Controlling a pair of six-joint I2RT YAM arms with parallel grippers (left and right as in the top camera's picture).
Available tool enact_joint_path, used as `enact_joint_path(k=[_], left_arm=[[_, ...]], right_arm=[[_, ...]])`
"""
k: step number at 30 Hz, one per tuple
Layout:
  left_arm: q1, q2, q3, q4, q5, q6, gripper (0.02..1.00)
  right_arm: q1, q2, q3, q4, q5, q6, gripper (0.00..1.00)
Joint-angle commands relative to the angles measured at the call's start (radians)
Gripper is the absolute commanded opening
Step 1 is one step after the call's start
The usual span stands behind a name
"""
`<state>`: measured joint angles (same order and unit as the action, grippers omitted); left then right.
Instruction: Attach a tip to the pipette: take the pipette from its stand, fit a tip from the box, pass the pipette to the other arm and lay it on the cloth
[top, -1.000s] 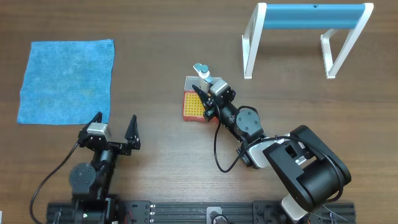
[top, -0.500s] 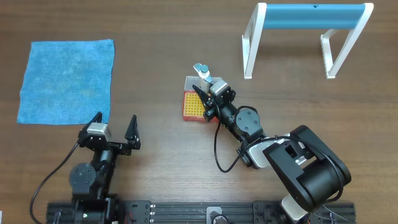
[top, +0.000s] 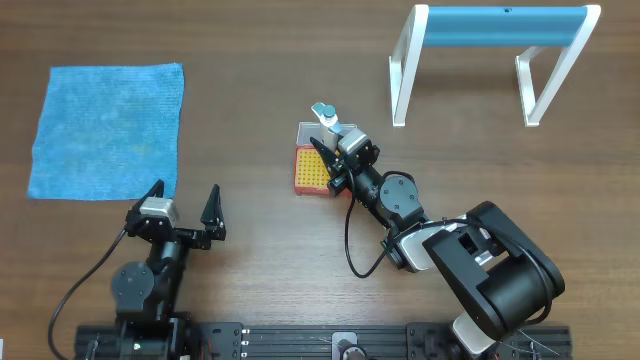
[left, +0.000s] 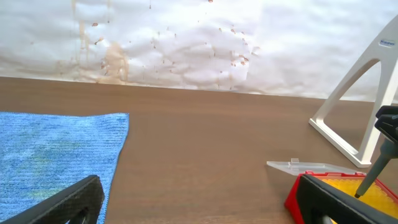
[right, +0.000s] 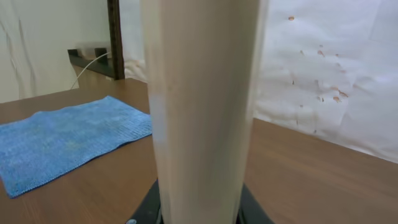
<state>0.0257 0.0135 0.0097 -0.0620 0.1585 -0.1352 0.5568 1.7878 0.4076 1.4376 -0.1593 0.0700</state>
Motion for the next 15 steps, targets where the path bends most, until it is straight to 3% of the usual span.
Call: enact_joint_path(k=[1,15], left_arm=[[0.001,-0.006,-0.004,-0.002,0.011,-0.009,0.996],[0.001,-0.006,-0.004,-0.002,0.011,-0.009,0.996]], right_arm=[[-0.007,-0.008,-0.011,0.016,0.009,0.008,0.073],[-0.013,-0.008,-0.033,0.010,0.008,0.024,0.071]])
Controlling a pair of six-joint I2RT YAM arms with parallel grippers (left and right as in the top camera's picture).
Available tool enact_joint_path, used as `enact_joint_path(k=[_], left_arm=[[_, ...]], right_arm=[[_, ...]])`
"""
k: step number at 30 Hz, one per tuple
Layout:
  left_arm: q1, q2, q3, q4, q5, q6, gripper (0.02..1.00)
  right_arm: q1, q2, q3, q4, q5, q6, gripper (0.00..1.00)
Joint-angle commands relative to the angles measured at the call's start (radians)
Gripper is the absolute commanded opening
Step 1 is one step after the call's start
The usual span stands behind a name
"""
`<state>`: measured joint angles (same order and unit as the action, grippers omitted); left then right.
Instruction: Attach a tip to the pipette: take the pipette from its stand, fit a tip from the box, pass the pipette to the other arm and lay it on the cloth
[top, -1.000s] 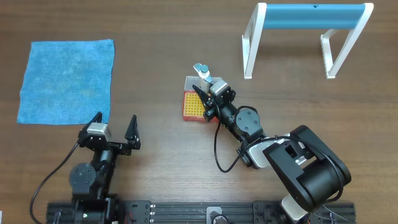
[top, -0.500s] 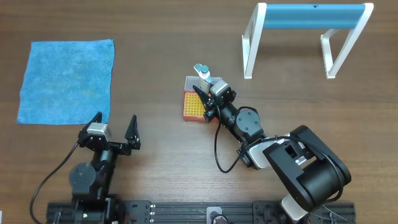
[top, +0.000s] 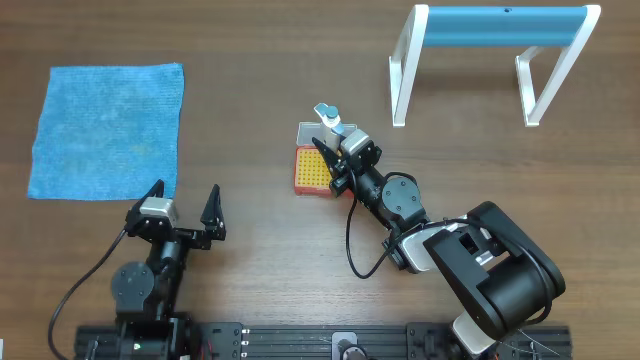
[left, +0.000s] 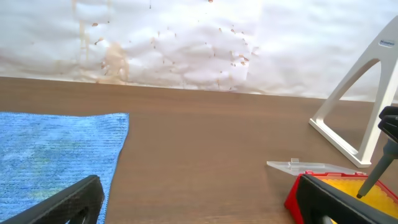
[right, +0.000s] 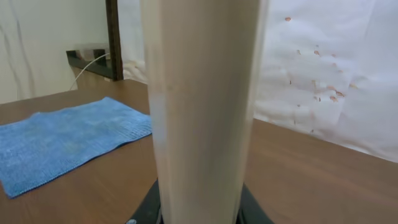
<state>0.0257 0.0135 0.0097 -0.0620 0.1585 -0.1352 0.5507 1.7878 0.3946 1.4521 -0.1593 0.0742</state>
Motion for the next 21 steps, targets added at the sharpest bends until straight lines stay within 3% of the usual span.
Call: enact_joint_path(k=[1,6,21], left_arm=[[0.001,-0.006,-0.004,-0.002,0.011,-0.010,0.996],[0.001,-0.006,-0.004,-0.002,0.011,-0.009,0.996],[0.001,-0.006,-0.004,-0.002,0.011,-0.010,0.996]], right_arm=[[-0.007,-0.008,-0.020,-0.006,0.008,0.020,0.075],[-0.001,-0.008,-0.019,-0.006,-0.033,0.024,0.071],[0.026,-0.008,-0.017,-0.014,-0.036,0.024,0.075]])
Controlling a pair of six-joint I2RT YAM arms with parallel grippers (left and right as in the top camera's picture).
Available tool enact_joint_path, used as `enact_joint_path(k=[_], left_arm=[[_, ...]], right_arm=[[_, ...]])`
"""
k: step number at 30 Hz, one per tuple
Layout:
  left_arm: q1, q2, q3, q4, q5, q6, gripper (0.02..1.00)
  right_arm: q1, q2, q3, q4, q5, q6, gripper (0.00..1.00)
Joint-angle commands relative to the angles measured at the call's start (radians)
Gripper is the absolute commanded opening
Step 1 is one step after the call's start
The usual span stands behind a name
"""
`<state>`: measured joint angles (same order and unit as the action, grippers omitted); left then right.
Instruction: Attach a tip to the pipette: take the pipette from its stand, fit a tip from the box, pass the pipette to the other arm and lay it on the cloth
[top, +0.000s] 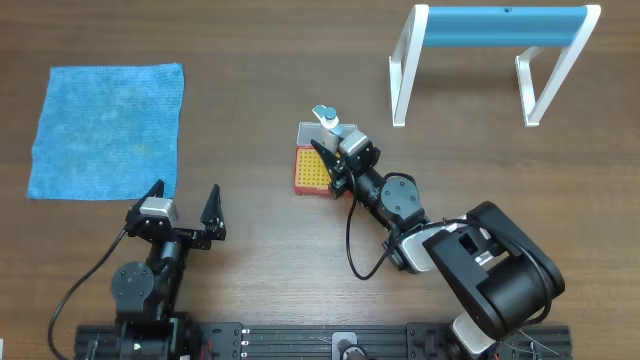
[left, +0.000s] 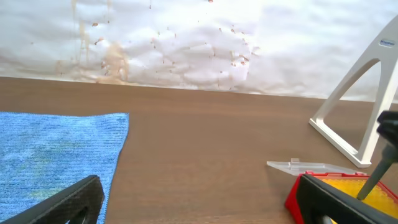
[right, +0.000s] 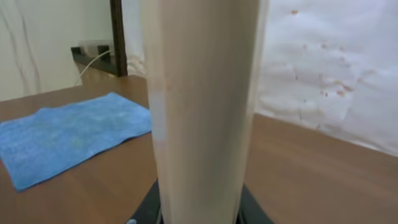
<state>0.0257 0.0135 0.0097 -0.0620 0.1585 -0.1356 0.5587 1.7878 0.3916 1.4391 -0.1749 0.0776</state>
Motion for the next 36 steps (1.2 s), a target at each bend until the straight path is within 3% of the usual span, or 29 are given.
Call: enact_joint_path(k=[1,25,36], left_arm=[[0.001,-0.006,-0.004,-0.002,0.011,-0.009,0.996],[0.001,-0.006,-0.004,-0.002,0.011,-0.009,0.996],[0.001,-0.006,-0.004,-0.002,0.011,-0.009,0.996]], right_arm=[[0.020,-0.008,-0.014,-0.002,-0.021,0.021,0.071],[0.006,0.010,-0.020,-0.169,-0.017,0.019,0.071],[0.008,0.102,-0.032,-0.094,-0.021,0.020,0.073]])
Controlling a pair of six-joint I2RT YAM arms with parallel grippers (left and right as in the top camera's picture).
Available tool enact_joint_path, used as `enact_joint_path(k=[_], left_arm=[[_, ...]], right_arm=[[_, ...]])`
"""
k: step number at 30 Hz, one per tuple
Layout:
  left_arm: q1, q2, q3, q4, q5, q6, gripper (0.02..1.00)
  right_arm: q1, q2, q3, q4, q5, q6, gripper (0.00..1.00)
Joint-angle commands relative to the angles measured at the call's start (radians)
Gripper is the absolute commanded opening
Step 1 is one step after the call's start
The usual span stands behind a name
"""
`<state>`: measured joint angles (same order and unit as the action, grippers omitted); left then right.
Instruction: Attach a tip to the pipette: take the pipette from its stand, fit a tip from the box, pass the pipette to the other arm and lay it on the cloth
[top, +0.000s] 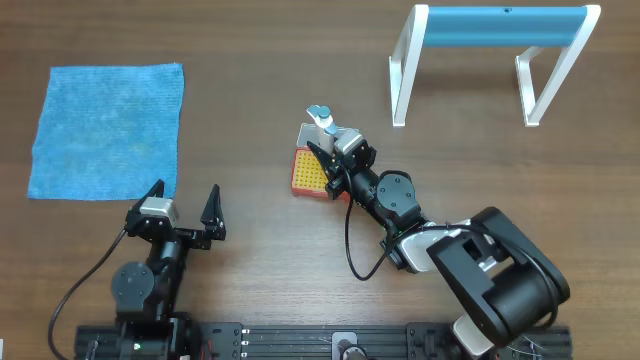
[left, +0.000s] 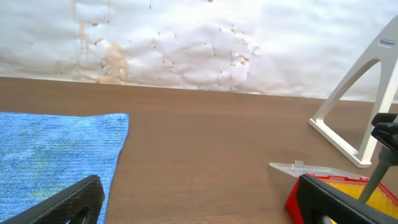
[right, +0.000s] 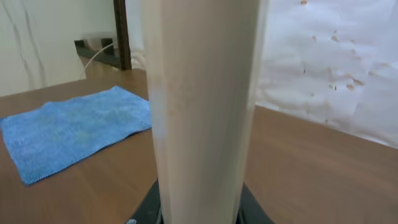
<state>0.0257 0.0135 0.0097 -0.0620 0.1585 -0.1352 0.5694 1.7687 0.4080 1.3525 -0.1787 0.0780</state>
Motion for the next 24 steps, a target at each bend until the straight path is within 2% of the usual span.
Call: enact_joint_path(k=[1,24], left_arm=[[0.001,-0.006,-0.004,-0.002,0.011,-0.009,0.996],[0.001,-0.006,-0.004,-0.002,0.011,-0.009,0.996]], right_arm=[[-0.003,0.145,-0.049,0.032,-0.017,0.019,0.073],[-0.003,0.191,-0.089,0.090,-0.017,0.019,0.071]])
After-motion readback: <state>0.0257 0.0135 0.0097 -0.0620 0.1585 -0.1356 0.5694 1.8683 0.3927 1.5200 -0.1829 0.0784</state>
